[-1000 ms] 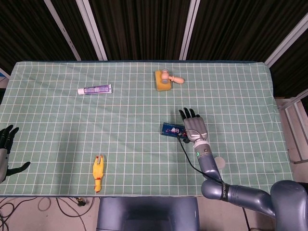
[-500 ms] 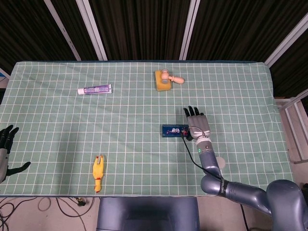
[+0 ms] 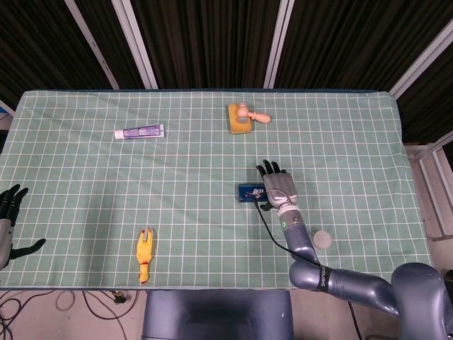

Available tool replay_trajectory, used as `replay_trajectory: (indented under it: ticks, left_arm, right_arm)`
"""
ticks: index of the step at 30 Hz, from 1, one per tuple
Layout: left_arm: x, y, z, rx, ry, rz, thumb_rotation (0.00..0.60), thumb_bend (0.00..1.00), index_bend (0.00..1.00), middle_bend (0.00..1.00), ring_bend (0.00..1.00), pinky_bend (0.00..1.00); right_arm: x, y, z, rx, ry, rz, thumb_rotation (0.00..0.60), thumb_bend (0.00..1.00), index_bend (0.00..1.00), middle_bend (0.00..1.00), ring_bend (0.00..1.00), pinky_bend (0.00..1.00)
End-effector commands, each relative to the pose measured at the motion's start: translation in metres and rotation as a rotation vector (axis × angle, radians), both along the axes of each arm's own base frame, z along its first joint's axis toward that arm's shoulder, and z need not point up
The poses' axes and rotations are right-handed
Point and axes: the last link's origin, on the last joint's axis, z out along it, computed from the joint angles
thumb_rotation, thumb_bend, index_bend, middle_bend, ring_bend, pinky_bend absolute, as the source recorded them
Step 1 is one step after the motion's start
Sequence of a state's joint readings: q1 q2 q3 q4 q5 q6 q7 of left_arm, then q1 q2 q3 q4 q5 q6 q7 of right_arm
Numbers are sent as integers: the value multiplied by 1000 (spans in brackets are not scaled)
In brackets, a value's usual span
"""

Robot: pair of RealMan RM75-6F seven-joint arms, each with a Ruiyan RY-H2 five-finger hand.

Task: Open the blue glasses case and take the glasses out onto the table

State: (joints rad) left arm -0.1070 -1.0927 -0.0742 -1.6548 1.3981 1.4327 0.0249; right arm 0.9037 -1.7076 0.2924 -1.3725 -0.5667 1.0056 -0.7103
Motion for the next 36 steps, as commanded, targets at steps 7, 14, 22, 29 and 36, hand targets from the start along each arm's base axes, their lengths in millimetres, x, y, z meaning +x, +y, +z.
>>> replay_trajectory:
  ticks: [7, 14, 22, 29, 36]
  left_arm:
    - [-1, 0, 1, -1, -11, 6, 600, 0, 0, 0, 0, 0]
    - [-1, 1, 1, -3, -17, 11, 600, 0, 0, 0, 0, 0]
    - [-1, 1, 1, -4, -23, 17, 600, 0, 0, 0, 0, 0]
    - [-2, 1, 1, -6, -27, 23, 600, 0, 0, 0, 0, 0]
    - [-2, 1, 1, -9, -32, 24, 600, 0, 0, 0, 0, 0]
  right_arm:
    - [13, 0, -9, 28, 1, 14, 600, 208, 214, 0, 0, 248]
    - [18, 1, -13, 39, -5, 16, 600, 212, 219, 0, 0, 248]
    - [25, 4, -20, 57, -10, 31, 600, 223, 234, 0, 0, 248]
    - [29, 6, -25, 69, -12, 37, 600, 223, 253, 0, 0, 248]
    - [30, 8, -25, 72, -9, 40, 600, 247, 257, 0, 0, 248]
